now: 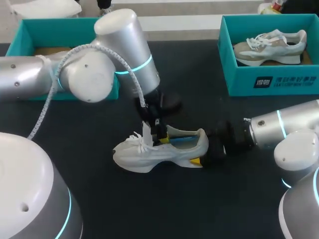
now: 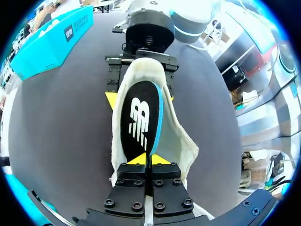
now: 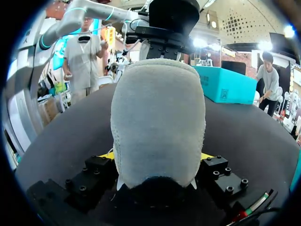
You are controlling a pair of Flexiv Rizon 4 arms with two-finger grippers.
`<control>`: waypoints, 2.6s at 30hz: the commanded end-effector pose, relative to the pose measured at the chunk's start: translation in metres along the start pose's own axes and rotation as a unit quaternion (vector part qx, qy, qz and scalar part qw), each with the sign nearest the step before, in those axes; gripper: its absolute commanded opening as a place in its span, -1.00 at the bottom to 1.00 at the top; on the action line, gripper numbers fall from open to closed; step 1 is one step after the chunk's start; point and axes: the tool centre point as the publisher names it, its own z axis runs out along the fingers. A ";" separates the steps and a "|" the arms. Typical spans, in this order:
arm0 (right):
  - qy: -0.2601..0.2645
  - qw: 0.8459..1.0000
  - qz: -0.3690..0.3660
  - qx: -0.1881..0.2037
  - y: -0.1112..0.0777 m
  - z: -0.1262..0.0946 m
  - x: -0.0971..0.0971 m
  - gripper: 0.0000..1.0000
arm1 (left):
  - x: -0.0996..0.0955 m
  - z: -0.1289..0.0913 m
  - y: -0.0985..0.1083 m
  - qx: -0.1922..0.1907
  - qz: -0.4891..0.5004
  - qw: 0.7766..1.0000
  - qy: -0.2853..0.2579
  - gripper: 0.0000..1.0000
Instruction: Take the shoe out of the shoebox, open the shoe tongue, remove and reinsert the insole, then place the shoe into the shoebox
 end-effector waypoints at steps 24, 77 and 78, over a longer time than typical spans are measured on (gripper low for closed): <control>-0.001 1.000 0.000 0.002 -0.010 0.004 -0.002 -1.00 | 0.032 -0.038 -0.053 0.102 0.048 0.993 0.031 -1.00; -0.001 1.000 0.000 0.002 -0.010 0.004 -0.002 -1.00 | 0.028 -0.012 -0.071 0.129 0.098 0.974 -0.158 -0.24; -0.001 1.000 0.000 0.002 -0.010 0.004 -0.002 -1.00 | 0.027 -0.012 -0.072 0.130 0.098 0.974 -0.159 -0.25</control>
